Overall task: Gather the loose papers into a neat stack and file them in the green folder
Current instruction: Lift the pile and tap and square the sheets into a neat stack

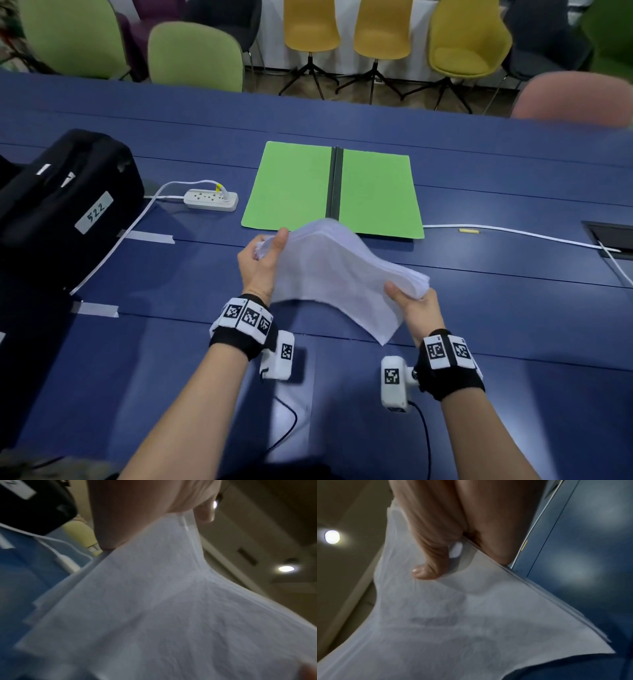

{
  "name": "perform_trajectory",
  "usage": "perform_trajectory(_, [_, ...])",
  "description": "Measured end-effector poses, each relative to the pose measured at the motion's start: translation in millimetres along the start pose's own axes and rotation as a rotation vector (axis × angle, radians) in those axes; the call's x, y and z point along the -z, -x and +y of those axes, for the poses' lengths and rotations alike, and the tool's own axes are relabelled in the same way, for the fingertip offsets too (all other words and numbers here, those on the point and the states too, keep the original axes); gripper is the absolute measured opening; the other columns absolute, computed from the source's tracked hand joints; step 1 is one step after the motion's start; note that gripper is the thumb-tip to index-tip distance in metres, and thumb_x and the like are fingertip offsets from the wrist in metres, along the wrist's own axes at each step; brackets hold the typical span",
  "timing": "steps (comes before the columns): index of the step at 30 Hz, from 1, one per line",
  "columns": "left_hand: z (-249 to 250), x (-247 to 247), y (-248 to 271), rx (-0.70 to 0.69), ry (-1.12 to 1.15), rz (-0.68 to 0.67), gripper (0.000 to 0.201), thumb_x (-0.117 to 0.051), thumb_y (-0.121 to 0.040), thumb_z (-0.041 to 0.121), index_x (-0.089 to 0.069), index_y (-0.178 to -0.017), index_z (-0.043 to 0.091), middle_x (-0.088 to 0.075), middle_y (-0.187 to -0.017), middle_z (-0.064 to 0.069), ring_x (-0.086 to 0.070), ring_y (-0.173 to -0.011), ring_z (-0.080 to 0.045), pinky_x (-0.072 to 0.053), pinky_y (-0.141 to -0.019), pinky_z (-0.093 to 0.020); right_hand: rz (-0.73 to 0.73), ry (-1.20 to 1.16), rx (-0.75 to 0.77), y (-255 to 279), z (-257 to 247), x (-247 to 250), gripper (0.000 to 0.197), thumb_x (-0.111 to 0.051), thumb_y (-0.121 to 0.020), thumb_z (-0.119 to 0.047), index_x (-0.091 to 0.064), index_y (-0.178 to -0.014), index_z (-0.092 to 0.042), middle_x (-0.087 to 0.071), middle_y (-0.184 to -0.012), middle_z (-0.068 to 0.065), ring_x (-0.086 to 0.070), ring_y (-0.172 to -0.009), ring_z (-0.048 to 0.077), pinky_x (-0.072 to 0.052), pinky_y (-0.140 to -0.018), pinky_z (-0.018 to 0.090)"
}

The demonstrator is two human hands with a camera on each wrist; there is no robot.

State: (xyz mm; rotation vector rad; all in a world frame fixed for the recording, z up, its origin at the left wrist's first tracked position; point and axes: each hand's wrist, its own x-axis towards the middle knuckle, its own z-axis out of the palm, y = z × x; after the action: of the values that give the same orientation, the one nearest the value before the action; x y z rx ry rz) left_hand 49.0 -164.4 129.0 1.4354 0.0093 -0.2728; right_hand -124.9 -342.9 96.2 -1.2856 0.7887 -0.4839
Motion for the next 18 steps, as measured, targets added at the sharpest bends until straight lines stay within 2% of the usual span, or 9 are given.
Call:
perform_trajectory(2, [10.5,0.8,6.7,-0.098,0.001,-0.06,0.036,-0.069,-0.075,0.042,-0.052,-0.047,0.027,-0.039,-0.049,0.016,-0.034,-0.052,-0.005,-0.03,-0.055,-0.017,-0.001,-0.064,0.075,0.9,-10.6,8.3,0.039,-0.08,-0.056,-0.035,-0.067,-0.088,-0.018,-0.075,-0.078,-0.01,-0.069,-0.073,0.001,-0.055,-0.071,0.018])
perform_trajectory(3, [12.8,3.3,8.2,-0.116,0.0,-0.061,0.04,-0.068,-0.081,0.036,-0.051,-0.045,0.029,-0.037,-0.047,0.016,-0.033,-0.05,-0.003,-0.029,-0.053,-0.015,-0.003,-0.062,0.096,0.4,-14.6,13.8,0.036,-0.078,-0.057,-0.033,-0.067,-0.089,-0.019,-0.075,-0.078,-0.014,-0.068,-0.074,-0.002,-0.054,-0.07,0.014])
perform_trajectory(6, [1.4,9.1,3.9,-0.048,-0.053,0.055,0.032,-0.071,-0.081,0.032,-0.055,-0.054,0.026,-0.045,-0.056,0.011,-0.04,-0.058,-0.009,-0.034,-0.059,-0.021,-0.05,0.077,0.071,-1.1,-11.2,22.3,0.021,-0.071,-0.077,-0.005,-0.066,-0.096,-0.012,-0.074,-0.075,-0.019,-0.067,-0.072,-0.006,-0.052,-0.067,0.01])
perform_trajectory(9, [-13.5,12.8,-1.4,0.095,-0.194,0.106,0.021,-0.072,-0.076,0.036,-0.064,-0.068,0.018,-0.06,-0.069,0.002,-0.052,-0.068,-0.016,-0.043,-0.073,-0.026,-0.042,0.185,-0.078,-4.0,9.0,25.3,0.035,-0.079,-0.072,-0.019,-0.067,-0.103,-0.007,-0.075,-0.09,-0.004,-0.07,-0.083,0.011,-0.057,-0.083,0.03])
perform_trajectory(10, [-14.3,12.6,-3.6,0.103,-0.227,0.123,0.022,-0.069,-0.077,0.037,-0.065,-0.071,0.017,-0.061,-0.072,0.002,-0.055,-0.071,-0.018,-0.045,-0.078,-0.028,-0.03,0.211,-0.112,-4.0,11.3,25.0,0.029,-0.078,-0.073,-0.019,-0.067,-0.099,-0.01,-0.073,-0.096,0.004,-0.069,-0.089,0.02,-0.055,-0.089,0.037])
perform_trajectory(13, [0.4,8.8,-7.5,-0.13,-0.643,0.149,0.025,-0.061,-0.08,0.047,-0.067,-0.082,0.023,-0.064,-0.083,0.011,-0.062,-0.093,-0.019,-0.039,-0.104,-0.041,0.002,0.318,-0.06,-4.0,0.9,19.3,0.007,-0.069,-0.083,-0.013,-0.065,-0.089,-0.014,-0.068,-0.095,0.011,-0.063,-0.089,0.021,-0.053,-0.077,0.028])
perform_trajectory(14, [10.8,3.9,-5.9,-0.252,-0.794,0.063,0.029,-0.061,-0.078,0.052,-0.068,-0.088,0.026,-0.064,-0.09,0.015,-0.06,-0.101,-0.012,-0.028,-0.113,-0.046,0.015,0.381,-0.013,-4.0,-9.2,15.1,0.006,-0.069,-0.083,-0.015,-0.065,-0.087,-0.013,-0.067,-0.089,0.011,-0.061,-0.086,0.018,-0.051,-0.071,0.025])
perform_trajectory(16, [37.3,-11.2,1.7,-0.392,-1.014,-0.273,0.046,-0.065,-0.068,0.065,-0.066,-0.096,0.03,-0.065,-0.101,0.019,-0.054,-0.106,-0.002,-0.01,-0.117,-0.047,-0.002,0.551,0.129,-4.2,-36.2,1.2,0.011,-0.07,-0.083,-0.023,-0.066,-0.078,-0.014,-0.066,-0.075,0.01,-0.055,-0.077,0.014,-0.046,-0.068,0.028])
perform_trajectory(18, [62.1,-26.4,5.8,-0.432,-1.215,-0.536,0.056,-0.068,-0.057,0.073,-0.066,-0.088,0.026,-0.069,-0.088,0.012,-0.061,-0.093,-0.013,-0.033,-0.105,-0.04,-0.067,0.751,0.279,-1.4,-67.8,-15.7,0.023,-0.069,-0.082,-0.031,-0.064,-0.064,-0.018,-0.06,-0.059,0.007,-0.048,-0.067,0.014,-0.045,-0.064,0.034])
